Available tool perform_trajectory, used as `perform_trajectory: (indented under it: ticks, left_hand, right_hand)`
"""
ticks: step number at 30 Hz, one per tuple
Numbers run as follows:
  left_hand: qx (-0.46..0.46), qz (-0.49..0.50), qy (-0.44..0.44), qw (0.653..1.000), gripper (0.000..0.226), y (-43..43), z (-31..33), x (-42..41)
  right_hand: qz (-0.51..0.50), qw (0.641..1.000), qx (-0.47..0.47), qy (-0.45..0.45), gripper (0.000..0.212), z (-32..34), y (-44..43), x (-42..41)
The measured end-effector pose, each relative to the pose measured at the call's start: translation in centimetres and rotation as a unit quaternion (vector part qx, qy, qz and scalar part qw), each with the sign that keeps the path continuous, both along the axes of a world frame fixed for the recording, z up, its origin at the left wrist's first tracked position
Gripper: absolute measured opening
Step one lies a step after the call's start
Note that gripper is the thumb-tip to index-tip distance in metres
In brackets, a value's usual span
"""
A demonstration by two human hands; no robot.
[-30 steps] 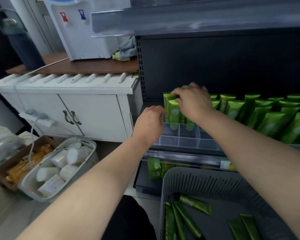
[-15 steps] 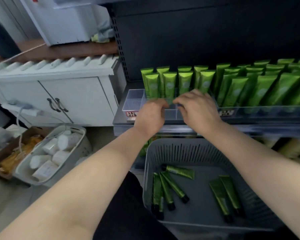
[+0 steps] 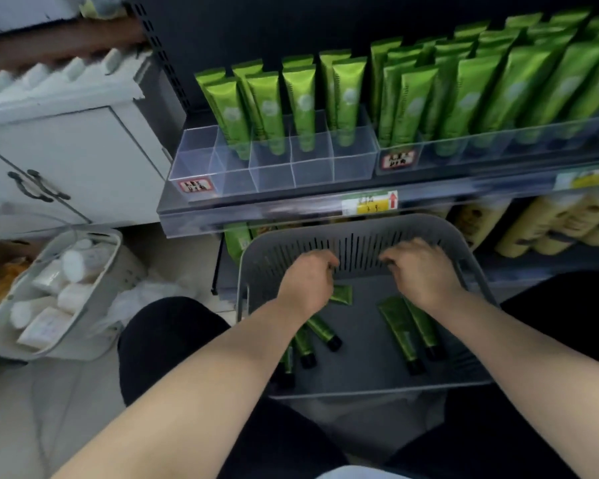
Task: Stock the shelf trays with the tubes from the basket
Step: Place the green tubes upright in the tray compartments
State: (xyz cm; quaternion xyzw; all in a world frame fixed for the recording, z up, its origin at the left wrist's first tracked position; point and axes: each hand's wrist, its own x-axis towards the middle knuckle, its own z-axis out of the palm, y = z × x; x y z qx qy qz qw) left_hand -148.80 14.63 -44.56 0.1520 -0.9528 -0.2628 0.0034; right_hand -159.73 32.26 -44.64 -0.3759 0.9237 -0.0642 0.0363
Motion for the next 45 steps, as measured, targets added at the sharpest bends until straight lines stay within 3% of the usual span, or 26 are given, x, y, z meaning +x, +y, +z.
perform_trajectory:
  ticks: [5,9,12,15,17,22,28,32,39,45]
  left_hand:
    - [0.008,-0.017,-0.093,0.995,0.036,1.5,-4.1,1.2]
    - [0.027,-0.022,-0.135,0.990,0.037,2.1,-5.9,1.3]
    - [0.041,-0.028,-0.144,0.988,0.038,2.5,-6.8,1.2]
    - [0.049,-0.028,-0.143,0.988,0.039,2.6,-7.6,1.3]
    - [0.050,-0.029,-0.147,0.987,0.040,2.5,-8.0,1.5]
    - [0.054,-0.022,-0.159,0.986,0.040,2.0,-9.2,2.1]
    - [0.066,-0.004,-0.138,0.988,0.038,1.8,-9.7,2.1]
    - [0.061,-0.009,-0.149,0.987,0.035,1.5,-10.1,2.3]
    - [0.070,-0.011,-0.150,0.986,0.036,1.8,-10.6,1.9]
    - [0.055,-0.032,-0.169,0.984,0.037,2.2,-10.4,0.6]
  right_hand:
    - [-0.033,0.983,0.112,-0.141,0.045,-5.4,2.1,-0.5]
    - [-0.057,0.936,0.208,-0.279,0.050,-8.8,2.2,-0.5]
    - [-0.041,0.902,0.307,-0.302,0.050,-9.4,1.8,-0.3]
    - [-0.035,0.894,0.330,-0.300,0.065,-10.0,1.5,-0.2]
    - [-0.028,0.896,0.322,-0.305,0.068,-10.2,1.1,0.0]
    - [0.029,0.914,0.263,-0.307,0.033,-9.9,-0.6,2.8]
    - [-0.036,0.962,0.168,-0.211,0.038,-10.3,-1.4,0.7]
    - [-0.063,0.953,0.183,-0.234,0.055,-11.4,-0.7,-0.3]
    - [-0.112,0.918,0.107,-0.366,0.025,-10.6,-1.5,0.1]
    - [-0.080,0.935,0.102,-0.332,0.022,-6.7,-1.7,-0.2]
